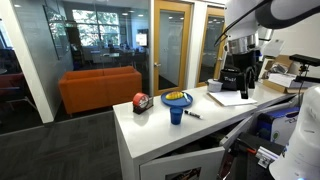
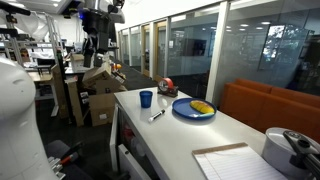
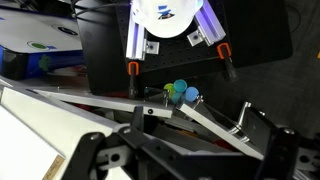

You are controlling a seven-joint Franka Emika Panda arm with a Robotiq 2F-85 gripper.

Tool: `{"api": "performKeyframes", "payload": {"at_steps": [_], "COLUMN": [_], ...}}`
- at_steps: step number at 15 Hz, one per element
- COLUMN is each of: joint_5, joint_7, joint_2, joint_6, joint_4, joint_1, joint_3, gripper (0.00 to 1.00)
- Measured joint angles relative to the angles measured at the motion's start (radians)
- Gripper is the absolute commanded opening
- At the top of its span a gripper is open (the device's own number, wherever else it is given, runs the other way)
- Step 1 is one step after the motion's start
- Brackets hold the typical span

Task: Put the marker in the cup

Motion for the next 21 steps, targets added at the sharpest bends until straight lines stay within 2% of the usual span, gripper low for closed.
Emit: {"api": "performKeyframes", "payload": {"at_steps": [11, 15, 21], "joint_5": [0.0, 0.0, -0.004], "joint_7": [-0.002, -0.004, -0.003], "joint_2": [0.001, 0.054, 0.264], "joint_6": [0.015, 0.161, 0.479], "joint_4": [-0.002, -0.023, -0.039], "joint_1": [0.002, 0.019, 0.024], "joint_3": [0.0, 0.018, 0.042], "gripper": [1.0, 1.0, 1.0]}}
